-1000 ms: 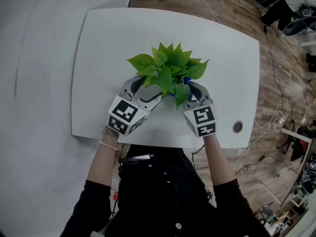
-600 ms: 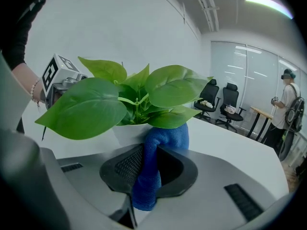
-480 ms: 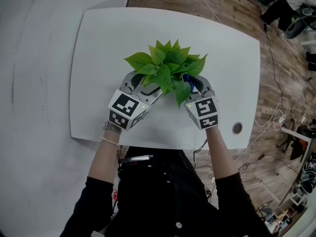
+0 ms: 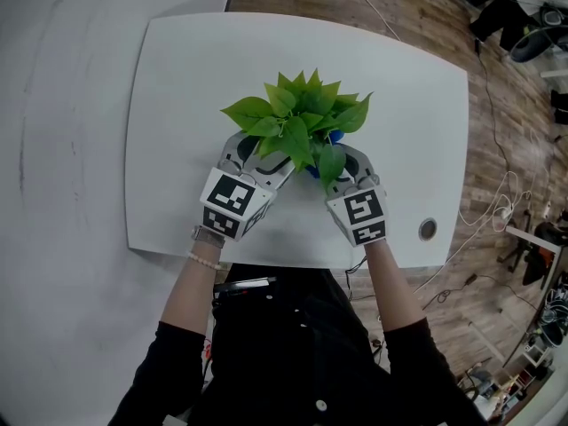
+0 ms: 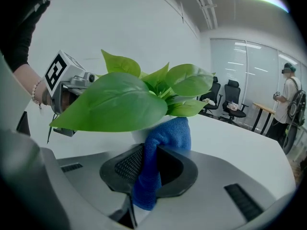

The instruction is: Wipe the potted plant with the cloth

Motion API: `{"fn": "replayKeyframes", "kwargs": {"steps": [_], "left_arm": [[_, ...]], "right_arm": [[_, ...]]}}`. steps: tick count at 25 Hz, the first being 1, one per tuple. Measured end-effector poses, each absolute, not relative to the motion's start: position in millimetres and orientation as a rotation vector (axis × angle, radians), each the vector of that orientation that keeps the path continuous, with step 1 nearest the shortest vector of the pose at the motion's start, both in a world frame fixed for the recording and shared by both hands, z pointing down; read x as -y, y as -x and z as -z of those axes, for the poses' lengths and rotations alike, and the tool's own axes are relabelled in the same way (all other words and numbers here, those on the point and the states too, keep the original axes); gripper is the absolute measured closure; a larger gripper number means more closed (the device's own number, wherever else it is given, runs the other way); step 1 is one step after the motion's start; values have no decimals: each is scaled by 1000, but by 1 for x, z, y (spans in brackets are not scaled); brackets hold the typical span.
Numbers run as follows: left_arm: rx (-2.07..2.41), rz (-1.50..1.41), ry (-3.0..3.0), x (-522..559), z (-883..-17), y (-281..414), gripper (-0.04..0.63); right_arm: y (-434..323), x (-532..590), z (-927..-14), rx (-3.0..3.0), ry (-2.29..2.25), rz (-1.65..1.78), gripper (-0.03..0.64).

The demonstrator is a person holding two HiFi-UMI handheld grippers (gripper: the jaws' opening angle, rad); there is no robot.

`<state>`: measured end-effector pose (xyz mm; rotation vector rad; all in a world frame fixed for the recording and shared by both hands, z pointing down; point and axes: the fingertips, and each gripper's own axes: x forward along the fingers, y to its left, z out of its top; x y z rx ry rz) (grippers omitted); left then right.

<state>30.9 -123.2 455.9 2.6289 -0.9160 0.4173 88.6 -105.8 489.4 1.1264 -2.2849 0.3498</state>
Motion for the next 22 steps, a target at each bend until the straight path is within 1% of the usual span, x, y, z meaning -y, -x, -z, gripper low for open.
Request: {"fn": "replayKeyframes", "kwargs": {"steps": [8,14,18,22], "left_arm": [[1003,-459,-2573,128,-457,-27,280],[1055,-450,-2483,117,-459,-22,304],[1017,-453,-2493,101,-454,-31,305],[915,-526,-2555,86,-454,-39,305]], "right_arm": [[-64,95,-489,2318,-1050,-357,523],[-46,79,-485,2348,-1025,-373,523],[-49,73,-478,2356,-1053,-403,523],[-57,71,-475,2343,-1069,-404,523]]}}
